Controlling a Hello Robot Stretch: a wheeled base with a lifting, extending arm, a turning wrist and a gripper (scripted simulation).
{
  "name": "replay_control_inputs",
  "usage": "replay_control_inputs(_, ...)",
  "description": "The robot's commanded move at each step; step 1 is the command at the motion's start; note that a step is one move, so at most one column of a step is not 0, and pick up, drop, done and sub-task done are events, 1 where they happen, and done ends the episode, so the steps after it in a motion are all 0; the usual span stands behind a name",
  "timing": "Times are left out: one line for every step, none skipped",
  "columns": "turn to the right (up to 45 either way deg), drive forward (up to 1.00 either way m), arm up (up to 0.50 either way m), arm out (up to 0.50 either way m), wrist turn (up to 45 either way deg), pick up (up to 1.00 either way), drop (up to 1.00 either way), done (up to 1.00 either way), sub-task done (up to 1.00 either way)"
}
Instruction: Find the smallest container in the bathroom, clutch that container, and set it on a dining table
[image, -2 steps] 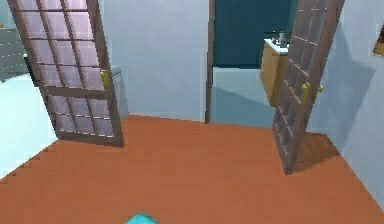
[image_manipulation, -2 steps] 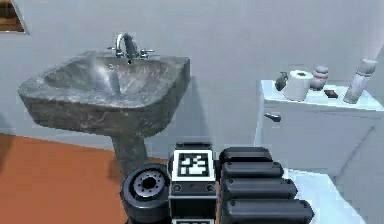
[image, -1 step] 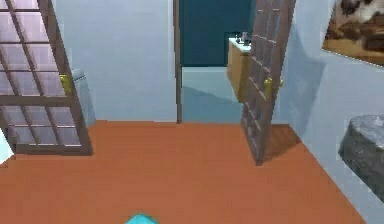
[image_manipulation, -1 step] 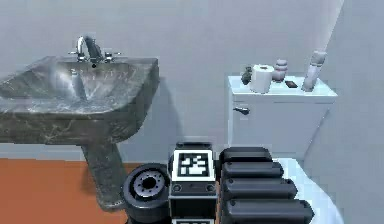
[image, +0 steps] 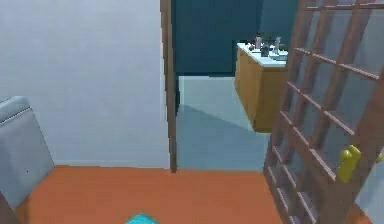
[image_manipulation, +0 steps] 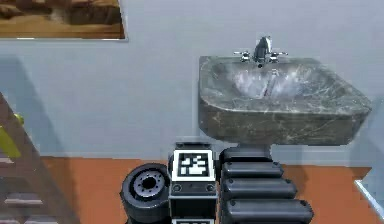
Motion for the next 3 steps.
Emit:
replay_control_inputs(0.0,1.00,0.00,0.00,0.0,0.00,0.00,0.00,0.00)
replay_control_inputs(15.0,0.00,0.00,0.00,0.0,0.00,0.00,0.00,0.00)
replay_control_inputs(0.0,0.10,0.00,0.00,0.0,0.00,0.00,0.00,0.00)
